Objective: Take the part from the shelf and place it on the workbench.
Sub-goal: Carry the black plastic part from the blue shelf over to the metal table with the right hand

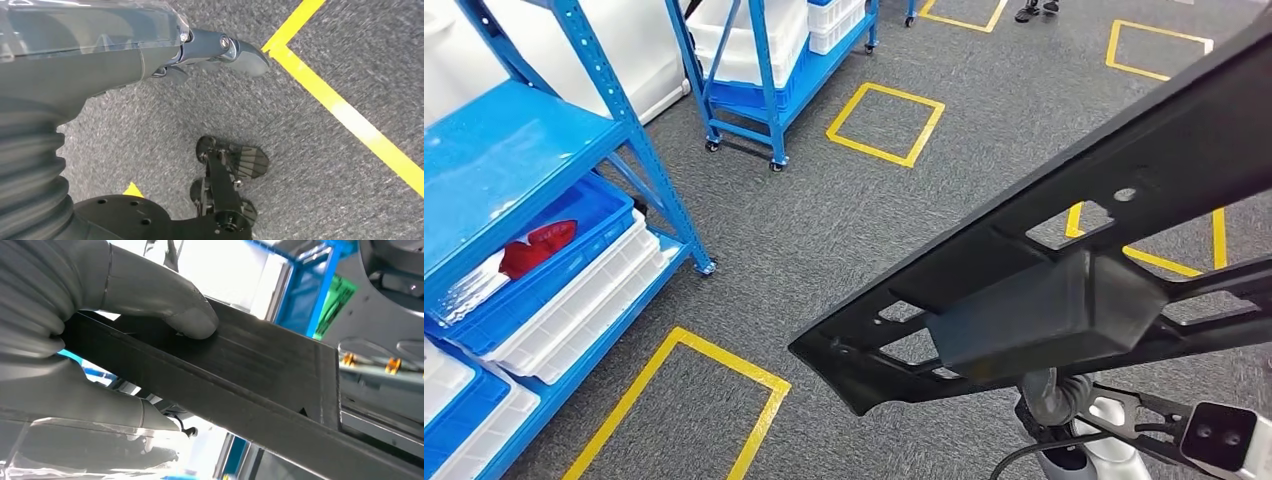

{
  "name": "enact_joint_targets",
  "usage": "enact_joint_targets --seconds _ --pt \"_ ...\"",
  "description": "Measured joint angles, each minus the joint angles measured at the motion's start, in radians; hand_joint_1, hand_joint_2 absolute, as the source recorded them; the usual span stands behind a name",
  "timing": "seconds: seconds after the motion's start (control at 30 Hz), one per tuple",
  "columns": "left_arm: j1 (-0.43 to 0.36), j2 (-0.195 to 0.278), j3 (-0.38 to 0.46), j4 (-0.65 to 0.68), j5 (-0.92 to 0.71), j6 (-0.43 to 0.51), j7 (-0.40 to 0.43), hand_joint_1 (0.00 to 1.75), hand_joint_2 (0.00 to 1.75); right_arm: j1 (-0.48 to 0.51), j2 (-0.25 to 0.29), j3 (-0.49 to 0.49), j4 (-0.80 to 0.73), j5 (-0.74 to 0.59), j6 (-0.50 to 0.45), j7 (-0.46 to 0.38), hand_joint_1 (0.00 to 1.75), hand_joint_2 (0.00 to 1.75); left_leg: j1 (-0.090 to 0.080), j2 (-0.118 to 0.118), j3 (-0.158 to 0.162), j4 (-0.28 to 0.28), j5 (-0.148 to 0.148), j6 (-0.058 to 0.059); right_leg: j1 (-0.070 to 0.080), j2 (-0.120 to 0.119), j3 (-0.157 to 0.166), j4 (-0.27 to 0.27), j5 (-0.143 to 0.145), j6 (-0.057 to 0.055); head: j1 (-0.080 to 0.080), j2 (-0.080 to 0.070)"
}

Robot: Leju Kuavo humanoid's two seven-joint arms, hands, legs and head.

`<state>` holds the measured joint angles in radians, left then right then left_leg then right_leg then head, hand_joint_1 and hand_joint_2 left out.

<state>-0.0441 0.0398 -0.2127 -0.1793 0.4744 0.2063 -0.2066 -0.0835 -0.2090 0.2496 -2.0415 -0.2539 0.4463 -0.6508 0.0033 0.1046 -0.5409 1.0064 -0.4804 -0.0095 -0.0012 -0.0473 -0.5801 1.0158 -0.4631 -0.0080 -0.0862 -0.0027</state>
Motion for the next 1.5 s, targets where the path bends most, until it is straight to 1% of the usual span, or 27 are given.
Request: enact_joint_targets --seconds 0.07,0.13,0.2,0.23,0.3,0.37,0.43,0.5,0.53,0.6,0.63,0.7,0.73,0.77,0.8,0.87,0.93,1.03,1.1,1.17,1.2,1.23,1.27,1.33,1.4,1.47,1.5 --pt "-0.001 0.011 0.002 0.0 0.0 0.002 -0.005 0.0 1.75 0.012 0.0 -0.017 -0.005 -0.002 0.017 0.0 1.75 1.75 0.003 -0.031 -0.012 0.035 -0.028 -0.012 -0.006 0.019 0.002 -0.006 0.005 -0.011 0.0 0.0" --pt "0.002 0.022 0.004 0.0 0.001 0.004 -0.008 0.0 1.75 0.021 -0.001 -0.031 -0.008 -0.005 0.045 0.0 1.75 1.75 0.006 -0.077 -0.06 0.146 -0.09 -0.019 -0.008 0.038 0.002 -0.008 0.007 -0.019 0.0 0.0" --pt "0.005 0.033 0.007 0.0 0.007 0.006 -0.012 0.0 1.75 0.032 -0.002 -0.046 -0.006 -0.006 0.077 0.0 1.75 1.75 0.006 -0.093 -0.118 0.267 -0.134 -0.022 -0.008 0.062 0.002 -0.008 0.007 -0.022 0.0 0.0" --pt "0.006 0.038 0.011 0.0 0.012 0.006 -0.014 0.0 1.75 0.036 -0.002 -0.053 -0.004 -0.006 0.093 0.0 1.75 1.75 0.007 -0.095 -0.129 0.286 -0.128 -0.022 -0.008 0.076 0.002 -0.007 0.007 -0.022 0.0 0.0" --pt "0.008 0.046 0.02 0.0 0.023 0.007 -0.017 0.0 1.75 0.039 -0.002 -0.066 0.0 -0.006 0.117 0.0 1.75 1.75 0.009 -0.104 -0.098 0.208 -0.064 -0.021 -0.009 0.105 0.004 -0.003 0.006 -0.02 0.0 0.0" --pt "0.009 0.056 0.028 0.001 0.031 0.007 -0.018 0.0 1.75 0.038 -0.002 -0.076 0.007 -0.006 0.135 0.0 1.75 1.75 0.014 -0.153 -0.043 0.076 -0.005 -0.016 -0.01 0.13 0.0 0.005 0.002 -0.013 0.0 0.0" --pt "0.01 0.063 0.036 0.002 0.037 0.01 -0.017 0.0 1.75 0.038 -0.001 -0.083 0.013 -0.008 0.147 0.0 1.75 1.75 0.016 -0.191 -0.02 0.018 0.006 -0.009 -0.012 0.153 -0.01 0.011 0.003 -0.001 0.0 0.0" --pt "0.009 0.068 0.043 0.002 0.042 0.015 -0.016 0.0 1.75 0.04 0.0 -0.088 0.018 -0.012 0.157 0.0 1.75 1.75 0.014 -0.175 -0.018 0.013 0.006 0.002 -0.015 0.174 -0.017 0.009 0.008 0.013 0.0 0.0" --pt "0.008 0.07 0.046 0.002 0.044 0.018 -0.016 0.0 1.75 0.042 0.001 -0.091 0.019 -0.014 0.162 0.0 1.75 1.75 0.015 -0.163 -0.015 0.008 0.008 0.009 -0.014 0.165 -0.019 0.012 0.006 0.018 0.0 0.0" --pt "0.009 0.072 0.05 0.002 0.048 0.023 -0.015 0.0 1.75 0.044 0.003 -0.1 0.022 -0.017 0.173 0.0 1.75 1.75 0.018 -0.137 -0.01 -0.002 0.013 0.023 -0.011 0.112 -0.044 0.067 -0.029 0.025 0.0 0.0" --pt "0.01 0.074 0.052 0.002 0.049 0.026 -0.015 0.0 1.75 0.045 0.004 -0.104 0.023 -0.019 0.179 0.0 1.75 1.75 0.016 -0.125 -0.009 -0.003 0.013 0.027 -0.011 0.079 -0.071 0.124 -0.059 0.028 0.0 0.0" --pt "0.015 0.074 0.056 0.002 0.05 0.033 -0.014 0.0 1.75 0.047 0.004 -0.109 0.028 -0.02 0.19 0.0 1.75 1.75 0.012 -0.098 -0.01 -0.003 0.011 0.031 -0.015 0.055 -0.135 0.253 -0.114 0.032 0.0 0.0" --pt "0.016 0.075 0.059 0.002 0.051 0.036 -0.014 0.0 1.75 0.048 0.005 -0.111 0.032 -0.021 0.196 0.0 1.75 1.75 0.011 -0.086 -0.009 -0.003 0.01 0.032 -0.017 0.053 -0.152 0.288 -0.119 0.034 0.0 0.0" --pt "0.016 0.075 0.062 0.002 0.052 0.04 -0.013 0.0 1.75 0.049 0.005 -0.113 0.035 -0.021 0.202 0.0 1.75 1.75 0.01 -0.073 -0.008 -0.002 0.008 0.032 -0.017 0.051 -0.148 0.281 -0.104 0.034 0.0 0.0" --pt "0.015 0.075 0.065 0.002 0.054 0.043 -0.011 0.0 1.75 0.049 0.005 -0.116 0.039 -0.022 0.207 0.0 1.75 1.75 0.009 -0.062 -0.006 -0.002 0.007 0.03 -0.018 0.046 -0.124 0.235 -0.073 0.032 0.0 0.0" --pt "0.012 0.075 0.069 0.002 0.058 0.049 -0.008 0.0 1.75 0.047 0.005 -0.118 0.045 -0.022 0.214 0.0 1.75 1.75 0.005 -0.043 0.001 -0.002 0.001 0.025 -0.01 0.006 -0.045 0.089 -0.014 0.021 0.0 0.0" --pt "0.01 0.075 0.07 0.002 0.059 0.051 -0.007 0.0 1.75 0.04 0.005 -0.118 0.051 -0.022 0.217 0.0 1.75 1.75 0.001 -0.026 0.006 -0.002 -0.003 0.016 0.0 -0.024 -0.005 0.008 0.004 0.01 0.0 0.0" --pt "0.007 0.075 0.07 0.001 0.054 0.046 -0.014 0.0 1.75 0.034 0.005 -0.119 0.059 -0.019 0.218 0.0 1.75 1.75 0.0 -0.004 0.013 -0.003 -0.01 0.0 0.0 0.001 -0.006 -0.003 0.006 -0.001 0.0 0.0" --pt "0.006 0.078 0.07 0.001 0.049 0.039 -0.02 0.0 1.75 0.031 0.005 -0.12 0.061 -0.013 0.218 0.0 1.75 1.75 0.002 -0.035 0.0 0.038 -0.042 -0.01 -0.007 0.02 -0.001 -0.012 0.011 -0.011 0.0 0.0" --pt "0.007 0.083 0.07 0.001 0.045 0.033 -0.023 0.0 1.75 0.03 0.005 -0.12 0.061 -0.004 0.214 0.0 1.75 1.75 0.005 -0.081 -0.055 0.159 -0.107 -0.017 -0.01 0.04 0.001 -0.015 0.013 -0.016 0.0 0.0" --pt "0.007 0.085 0.07 0.001 0.042 0.03 -0.023 0.0 1.75 0.032 0.004 -0.12 0.061 0.001 0.211 0.0 1.75 1.75 0.006 -0.091 -0.088 0.227 -0.134 -0.019 -0.01 0.052 0.001 -0.014 0.014 -0.018 0.0 0.0" --pt "0.008 0.087 0.07 0.001 0.04 0.027 -0.021 0.0 1.75 0.035 0.004 -0.12 0.061 0.005 0.209 0.0 1.75 1.75 0.006 -0.095 -0.113 0.274 -0.144 -0.021 -0.01 0.064 0.001 -0.014 0.014 -0.018 0.0 0.0" --pt "0.009 0.089 0.07 0.001 0.039 0.025 -0.019 0.0 1.75 0.038 0.004 -0.12 0.061 0.007 0.208 0.0 1.75 1.75 0.006 -0.096 -0.121 0.284 -0.133 -0.021 -0.01 0.078 0.001 -0.013 0.013 -0.018 0.0 0.0" --pt "0.01 0.091 0.07 0.002 0.036 0.023 -0.013 0.0 1.75 0.042 0.004 -0.121 0.061 0.008 0.208 0.0 1.75 1.75 0.009 -0.109 -0.084 0.187 -0.058 -0.019 -0.011 0.106 0.004 -0.009 0.012 -0.015 0.0 0.0" --pt "0.009 0.094 0.07 0.002 0.035 0.024 -0.009 0.0 1.75 0.041 0.004 -0.121 0.061 0.009 0.207 0.0 1.75 1.75 0.014 -0.159 -0.032 0.059 -0.002 -0.014 -0.011 0.131 0.0 0.0 0.008 -0.007 0.0 0.0" --pt "0.008 0.095 0.07 0.002 0.035 0.026 -0.003 0.0 1.75 0.037 0.004 -0.122 0.062 0.011 0.2 0.0 1.75 1.75 0.014 -0.188 -0.015 0.014 0.005 -0.005 -0.013 0.152 -0.01 0.004 0.011 0.007 0.0 0.0" --pt "0.006 0.095 0.07 0.002 0.035 0.026 -0.002 0.0 1.75 0.035 0.006 -0.121 0.062 0.013 0.194 0.0 1.75 1.75 0.012 -0.179 -0.015 0.01 0.006 0.001 -0.014 0.164 -0.014 0.004 0.014 0.014 0.0 0.0"
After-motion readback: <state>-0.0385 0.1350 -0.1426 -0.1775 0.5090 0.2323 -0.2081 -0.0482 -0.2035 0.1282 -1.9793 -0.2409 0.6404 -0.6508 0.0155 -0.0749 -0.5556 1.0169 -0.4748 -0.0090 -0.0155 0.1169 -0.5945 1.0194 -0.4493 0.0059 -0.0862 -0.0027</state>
